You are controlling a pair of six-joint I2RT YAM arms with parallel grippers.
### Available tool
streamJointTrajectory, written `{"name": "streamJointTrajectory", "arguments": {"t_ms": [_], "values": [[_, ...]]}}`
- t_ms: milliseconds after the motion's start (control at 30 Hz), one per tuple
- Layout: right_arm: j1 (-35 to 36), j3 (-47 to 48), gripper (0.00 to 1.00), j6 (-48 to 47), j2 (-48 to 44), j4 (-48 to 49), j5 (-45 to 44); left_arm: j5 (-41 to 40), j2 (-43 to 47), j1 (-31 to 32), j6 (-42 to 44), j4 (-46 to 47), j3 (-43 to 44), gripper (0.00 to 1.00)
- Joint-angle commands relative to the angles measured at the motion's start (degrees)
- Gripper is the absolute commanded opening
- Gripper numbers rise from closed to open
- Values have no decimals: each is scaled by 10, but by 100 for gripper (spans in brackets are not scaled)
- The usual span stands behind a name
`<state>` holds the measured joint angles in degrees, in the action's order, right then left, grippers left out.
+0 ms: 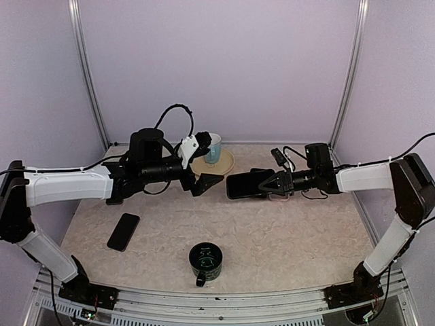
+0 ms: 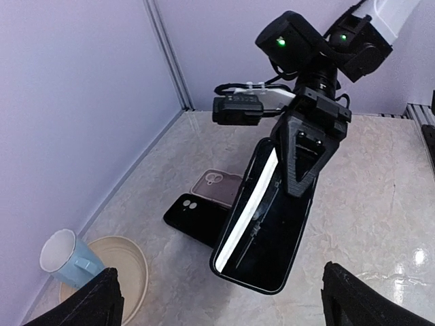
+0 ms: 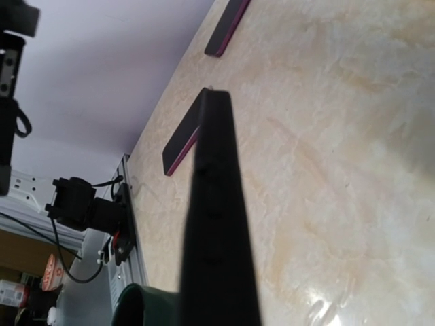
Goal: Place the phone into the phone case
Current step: Pass from the right arm to the left
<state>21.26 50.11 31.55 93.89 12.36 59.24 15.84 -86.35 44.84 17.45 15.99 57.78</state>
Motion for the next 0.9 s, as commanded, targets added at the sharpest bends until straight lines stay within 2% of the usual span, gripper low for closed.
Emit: {"name": "streamJointTrajectory", "arguments": {"t_ms": [0, 367, 867], "values": [[4, 23, 0, -11, 2, 2, 14, 34, -31, 24, 102, -66, 52, 99], [27, 44, 0, -20, 4, -19, 13, 8, -115, 61, 166, -104, 116, 99], [63, 72, 0, -36, 9, -45, 4, -75, -155, 88, 194, -87, 124, 99]]}}
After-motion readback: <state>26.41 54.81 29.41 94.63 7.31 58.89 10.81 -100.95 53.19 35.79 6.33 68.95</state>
